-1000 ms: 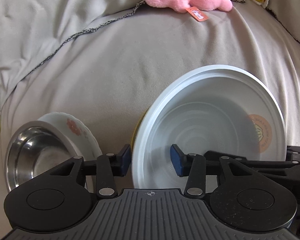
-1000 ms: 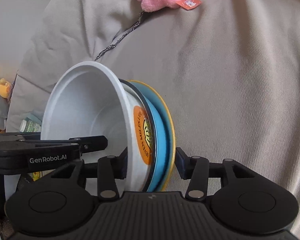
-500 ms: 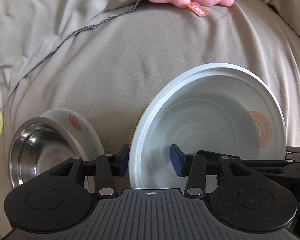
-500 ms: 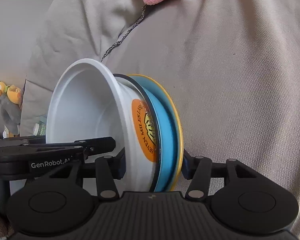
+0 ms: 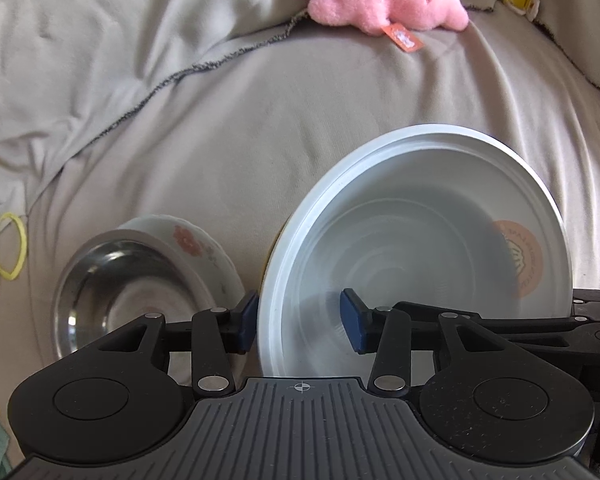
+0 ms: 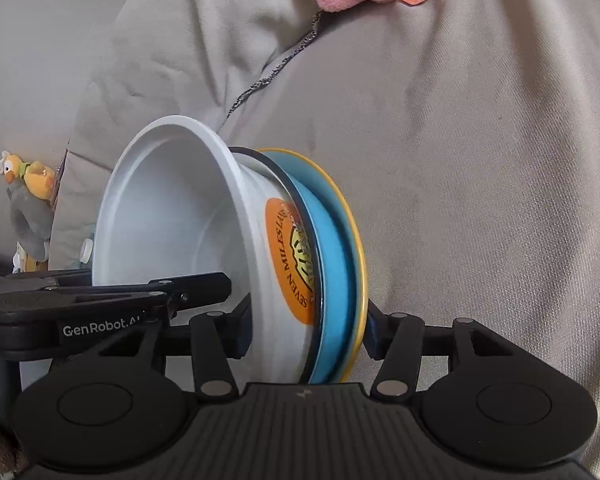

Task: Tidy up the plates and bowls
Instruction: 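Carry the bowl stack with both tools over the steel bowl on the floral plate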

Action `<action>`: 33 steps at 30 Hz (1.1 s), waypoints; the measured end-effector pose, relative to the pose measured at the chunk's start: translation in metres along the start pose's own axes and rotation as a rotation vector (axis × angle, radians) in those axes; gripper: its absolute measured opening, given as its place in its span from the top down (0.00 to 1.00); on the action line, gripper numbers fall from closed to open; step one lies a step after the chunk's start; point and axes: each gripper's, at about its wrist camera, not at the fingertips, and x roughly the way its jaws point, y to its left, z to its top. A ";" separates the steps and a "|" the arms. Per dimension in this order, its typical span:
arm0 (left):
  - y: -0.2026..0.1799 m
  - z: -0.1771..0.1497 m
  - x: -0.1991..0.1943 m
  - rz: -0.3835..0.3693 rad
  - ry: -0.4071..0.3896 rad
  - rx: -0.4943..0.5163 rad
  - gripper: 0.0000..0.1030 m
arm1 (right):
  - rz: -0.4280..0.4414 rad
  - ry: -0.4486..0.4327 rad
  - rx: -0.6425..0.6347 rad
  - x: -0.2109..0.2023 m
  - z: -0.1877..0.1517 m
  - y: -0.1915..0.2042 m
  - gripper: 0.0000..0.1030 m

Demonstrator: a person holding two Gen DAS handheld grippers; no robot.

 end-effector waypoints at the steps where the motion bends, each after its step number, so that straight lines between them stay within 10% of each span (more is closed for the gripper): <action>1: 0.005 -0.002 -0.007 -0.004 -0.014 -0.005 0.55 | -0.003 -0.005 -0.016 -0.003 0.000 0.007 0.48; 16: 0.165 -0.058 -0.056 -0.025 -0.114 -0.267 0.55 | -0.036 0.063 -0.349 0.050 0.003 0.179 0.48; 33: 0.223 -0.077 0.023 -0.170 -0.045 -0.415 0.56 | -0.185 0.237 -0.317 0.139 0.003 0.184 0.49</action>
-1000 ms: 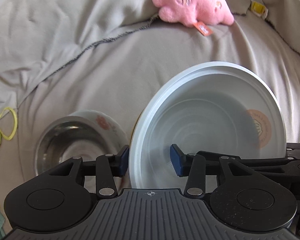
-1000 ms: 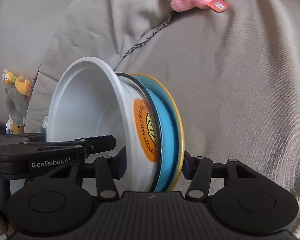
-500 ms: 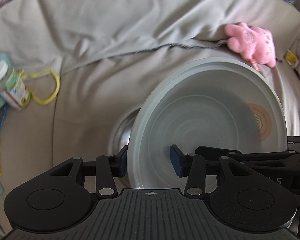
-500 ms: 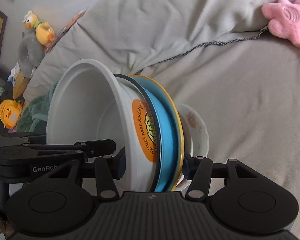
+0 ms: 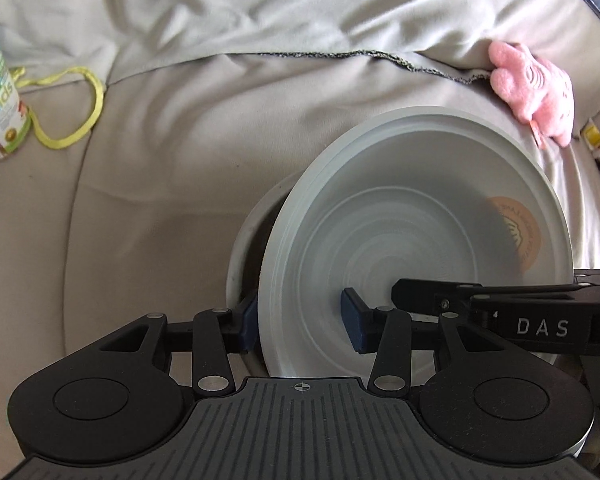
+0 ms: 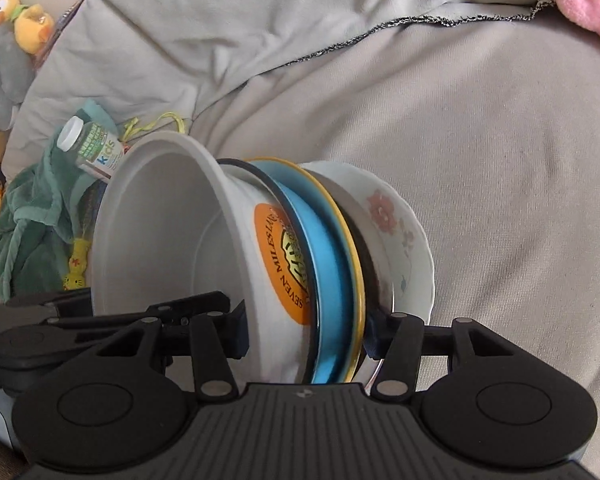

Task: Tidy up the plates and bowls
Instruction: 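Carry the bowl stack with both tools over the steel bowl on the floral plate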

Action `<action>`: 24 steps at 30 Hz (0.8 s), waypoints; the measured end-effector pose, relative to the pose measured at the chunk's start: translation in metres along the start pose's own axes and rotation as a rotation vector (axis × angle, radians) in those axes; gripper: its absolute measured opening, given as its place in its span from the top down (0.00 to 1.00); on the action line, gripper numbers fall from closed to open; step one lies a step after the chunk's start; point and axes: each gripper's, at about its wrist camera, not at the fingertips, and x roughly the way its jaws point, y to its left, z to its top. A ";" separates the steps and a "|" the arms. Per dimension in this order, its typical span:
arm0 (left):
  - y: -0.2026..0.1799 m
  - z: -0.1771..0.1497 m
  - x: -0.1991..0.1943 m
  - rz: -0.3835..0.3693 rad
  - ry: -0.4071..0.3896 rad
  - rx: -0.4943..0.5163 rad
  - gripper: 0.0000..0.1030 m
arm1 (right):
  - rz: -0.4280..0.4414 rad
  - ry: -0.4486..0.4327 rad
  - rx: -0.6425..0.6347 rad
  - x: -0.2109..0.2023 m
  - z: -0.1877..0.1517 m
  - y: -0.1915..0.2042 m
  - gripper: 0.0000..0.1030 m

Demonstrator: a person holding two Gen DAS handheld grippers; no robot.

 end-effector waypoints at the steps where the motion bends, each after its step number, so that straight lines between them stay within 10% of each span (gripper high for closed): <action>1: 0.003 0.001 0.002 -0.013 0.004 -0.015 0.56 | -0.008 0.004 -0.002 0.000 0.002 0.000 0.50; 16: 0.028 -0.004 0.001 -0.112 0.000 -0.086 0.74 | -0.064 0.059 -0.016 -0.001 0.003 0.005 0.54; 24: 0.027 -0.030 -0.001 -0.121 -0.220 -0.181 0.76 | -0.135 0.084 0.006 -0.002 0.005 0.011 0.55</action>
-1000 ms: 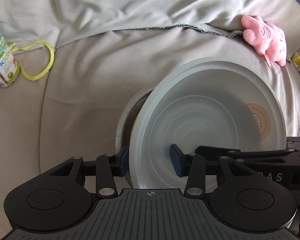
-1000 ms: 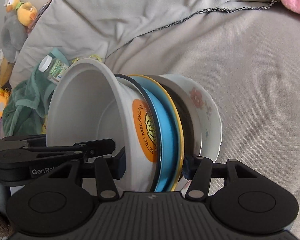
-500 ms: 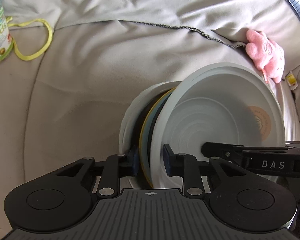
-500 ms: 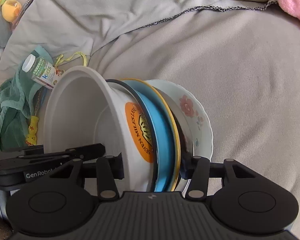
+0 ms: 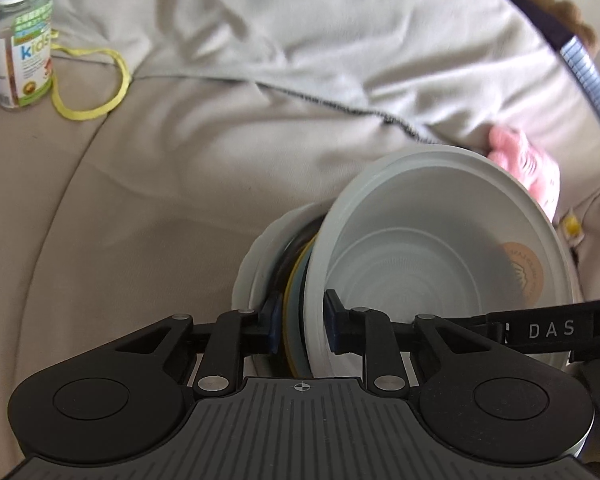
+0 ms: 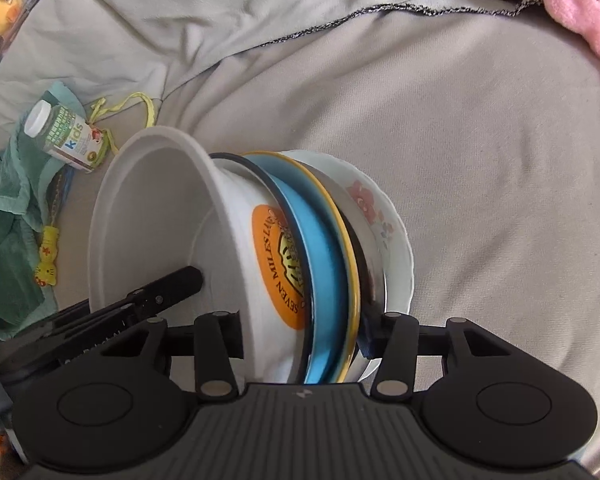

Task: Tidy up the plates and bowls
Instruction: 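Carry the bowl stack with both tools over the steel bowl on the floral plate, then lower the bowl stack into the steel bowl and open both tools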

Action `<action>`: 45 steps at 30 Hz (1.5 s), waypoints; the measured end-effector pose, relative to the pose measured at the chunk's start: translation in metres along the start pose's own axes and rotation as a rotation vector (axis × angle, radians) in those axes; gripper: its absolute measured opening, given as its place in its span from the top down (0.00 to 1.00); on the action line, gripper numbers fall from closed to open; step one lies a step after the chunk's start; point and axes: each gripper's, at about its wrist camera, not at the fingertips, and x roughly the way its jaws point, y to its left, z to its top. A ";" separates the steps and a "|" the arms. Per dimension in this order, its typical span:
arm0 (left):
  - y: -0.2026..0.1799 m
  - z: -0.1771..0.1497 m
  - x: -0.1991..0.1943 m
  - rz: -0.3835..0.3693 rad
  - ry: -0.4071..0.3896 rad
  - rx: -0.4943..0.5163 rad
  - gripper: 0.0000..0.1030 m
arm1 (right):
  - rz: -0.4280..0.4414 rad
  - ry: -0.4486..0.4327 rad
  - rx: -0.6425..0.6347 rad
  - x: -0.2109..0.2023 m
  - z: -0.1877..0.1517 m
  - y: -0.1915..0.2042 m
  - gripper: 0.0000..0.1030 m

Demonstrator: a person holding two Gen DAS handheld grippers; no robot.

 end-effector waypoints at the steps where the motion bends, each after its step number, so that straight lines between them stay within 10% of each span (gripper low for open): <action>1: 0.001 0.000 -0.001 -0.004 0.009 0.014 0.76 | -0.013 0.002 -0.006 -0.001 0.000 0.002 0.55; 14: 0.016 0.009 -0.001 -0.072 0.124 0.024 0.77 | -0.121 0.015 -0.040 -0.001 0.006 0.026 0.57; 32: 0.009 0.008 0.001 -0.060 0.106 0.077 0.78 | -0.102 0.059 -0.046 -0.021 -0.008 0.023 0.60; 45: 0.020 0.011 -0.026 -0.118 0.024 0.033 0.60 | -0.155 -0.056 -0.099 -0.016 -0.016 0.027 0.59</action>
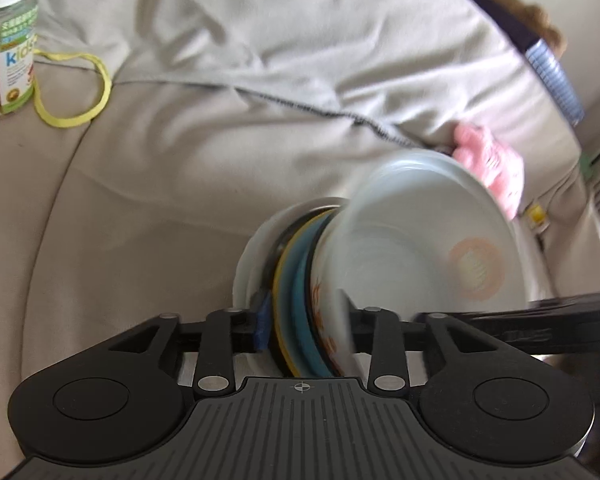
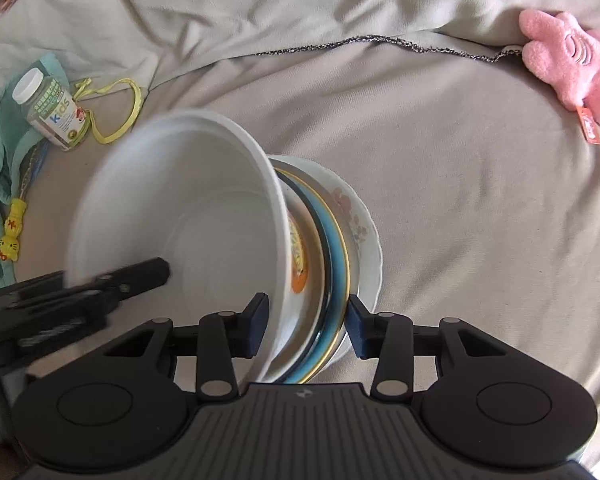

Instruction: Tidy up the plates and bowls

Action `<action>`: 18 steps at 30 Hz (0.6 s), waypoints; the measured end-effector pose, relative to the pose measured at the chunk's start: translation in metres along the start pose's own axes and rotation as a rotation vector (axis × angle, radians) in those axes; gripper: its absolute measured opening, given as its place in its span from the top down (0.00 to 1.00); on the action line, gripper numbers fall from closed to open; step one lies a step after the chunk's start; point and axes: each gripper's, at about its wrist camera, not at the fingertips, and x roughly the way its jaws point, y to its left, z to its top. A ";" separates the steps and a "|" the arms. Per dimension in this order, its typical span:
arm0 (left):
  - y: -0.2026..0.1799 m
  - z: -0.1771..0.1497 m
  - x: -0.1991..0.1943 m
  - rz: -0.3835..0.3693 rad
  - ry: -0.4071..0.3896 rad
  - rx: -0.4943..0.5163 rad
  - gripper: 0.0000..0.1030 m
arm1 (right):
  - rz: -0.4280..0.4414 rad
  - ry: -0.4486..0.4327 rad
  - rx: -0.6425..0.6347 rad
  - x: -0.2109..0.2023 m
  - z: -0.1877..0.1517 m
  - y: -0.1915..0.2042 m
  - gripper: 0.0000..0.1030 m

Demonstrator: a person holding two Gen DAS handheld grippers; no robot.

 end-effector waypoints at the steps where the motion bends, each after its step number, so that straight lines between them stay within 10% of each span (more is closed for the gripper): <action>1: 0.000 0.000 -0.002 0.011 -0.009 0.004 0.61 | 0.007 -0.009 0.002 0.003 0.000 0.001 0.59; 9: -0.003 -0.008 -0.023 -0.016 -0.063 0.049 0.67 | 0.016 -0.211 -0.111 -0.040 -0.011 0.016 0.56; 13: 0.000 -0.010 -0.039 -0.105 -0.120 0.043 0.65 | -0.038 -0.332 -0.139 -0.057 -0.022 0.019 0.38; 18: 0.014 -0.009 -0.033 -0.019 -0.110 -0.020 0.59 | -0.145 -0.331 -0.149 -0.035 -0.030 0.017 0.38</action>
